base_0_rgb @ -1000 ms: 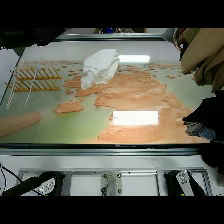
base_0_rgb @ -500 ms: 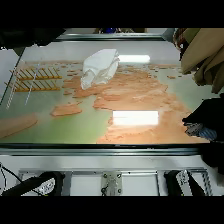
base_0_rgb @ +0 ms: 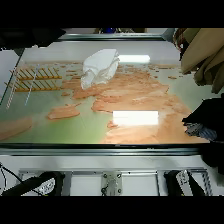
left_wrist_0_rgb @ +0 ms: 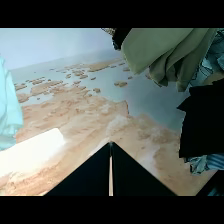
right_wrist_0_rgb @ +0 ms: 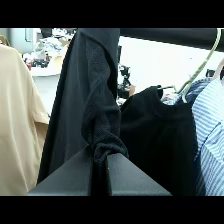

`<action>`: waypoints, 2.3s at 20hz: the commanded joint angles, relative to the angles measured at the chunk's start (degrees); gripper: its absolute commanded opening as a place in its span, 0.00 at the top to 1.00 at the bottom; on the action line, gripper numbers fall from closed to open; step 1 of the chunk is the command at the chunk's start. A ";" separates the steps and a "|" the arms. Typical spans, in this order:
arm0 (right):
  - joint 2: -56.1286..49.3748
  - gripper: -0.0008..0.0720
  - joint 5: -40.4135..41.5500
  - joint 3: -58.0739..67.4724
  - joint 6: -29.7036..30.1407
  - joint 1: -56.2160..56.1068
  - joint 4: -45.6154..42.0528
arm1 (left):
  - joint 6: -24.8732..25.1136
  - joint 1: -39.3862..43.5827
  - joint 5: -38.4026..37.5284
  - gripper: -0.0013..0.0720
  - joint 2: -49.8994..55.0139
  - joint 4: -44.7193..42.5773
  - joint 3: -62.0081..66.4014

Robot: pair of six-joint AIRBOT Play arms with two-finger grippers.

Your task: Fold the clothes and pants, and hang the long-sleeved shirts on hangers.

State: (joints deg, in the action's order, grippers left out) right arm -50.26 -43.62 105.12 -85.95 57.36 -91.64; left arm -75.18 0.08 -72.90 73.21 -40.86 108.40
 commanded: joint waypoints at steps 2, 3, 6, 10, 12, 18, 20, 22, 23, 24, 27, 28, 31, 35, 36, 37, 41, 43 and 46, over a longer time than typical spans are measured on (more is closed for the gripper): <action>-1.57 0.96 0.74 0.02 -0.02 0.04 -2.86 | -0.02 0.04 -0.46 0.96 0.02 0.02 0.02; -1.90 0.96 0.76 0.00 -0.07 0.04 -3.69 | -0.02 0.04 -0.52 0.96 0.02 0.00 0.02; -2.99 0.96 1.40 0.00 -1.27 1.33 -5.05 | -0.02 0.04 -1.05 0.96 0.02 -0.04 0.02; -4.37 0.96 1.14 0.00 -10.25 9.81 -4.98 | 0.00 0.04 -2.29 0.96 0.04 -0.13 0.02; -4.90 0.96 0.96 0.00 -10.34 13.00 -4.55 | -0.02 0.04 -2.43 0.96 0.04 -0.11 0.02; -7.76 0.96 0.46 0.00 -10.29 13.66 -3.06 | -0.04 0.04 -2.58 0.96 0.04 -0.02 0.02; -8.55 0.96 -0.61 0.00 -10.03 13.66 -3.08 | -0.04 0.04 -2.58 0.96 0.02 -0.04 0.02; -8.87 0.96 -0.79 0.00 -9.16 13.60 -2.82 | -0.04 0.04 -2.56 0.96 0.04 0.02 0.02; -8.87 0.96 -0.52 0.00 -7.67 13.60 -1.81 | -0.04 0.04 -2.56 0.96 0.04 0.02 0.02; -8.79 0.96 0.02 0.00 -6.38 13.60 -0.52 | -0.04 0.04 -2.56 0.96 0.04 0.02 0.02; -8.33 0.96 1.99 0.00 -5.29 13.18 1.86 | -0.04 0.07 -2.56 0.96 0.04 0.00 0.02; -8.24 0.96 2.47 0.02 -5.14 12.50 1.90 | -0.04 0.04 -2.56 0.96 0.04 0.00 0.02; -8.33 0.96 2.89 0.00 -0.90 8.70 1.90 | -0.04 0.04 -2.58 0.96 0.04 0.00 0.02; -9.11 0.96 2.58 -0.02 1.84 5.35 0.07 | -0.04 0.04 -2.62 0.96 0.04 -0.07 0.02; -9.49 0.96 1.84 0.00 0.15 5.38 -1.46 | -0.02 0.04 -2.67 0.96 0.04 -0.07 0.02; -9.75 0.96 1.05 0.00 -1.49 5.38 -3.15 | -0.02 0.04 -2.75 0.96 0.04 -0.07 0.02; -10.03 0.96 2.73 0.00 -1.57 5.40 -3.37 | -0.04 0.04 -3.26 0.96 0.04 -0.09 0.02; -10.36 0.96 1.60 0.00 -3.56 5.42 -5.29 | -0.04 0.04 -3.26 0.96 0.04 -0.09 0.00; -11.13 0.96 -3.02 -0.02 -8.87 6.58 -7.19 | -0.04 0.04 -3.26 0.96 0.04 -0.09 0.00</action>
State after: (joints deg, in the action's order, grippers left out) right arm -60.80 -42.74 105.14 -90.32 63.20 -96.73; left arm -75.18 0.10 -76.09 73.21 -40.91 108.40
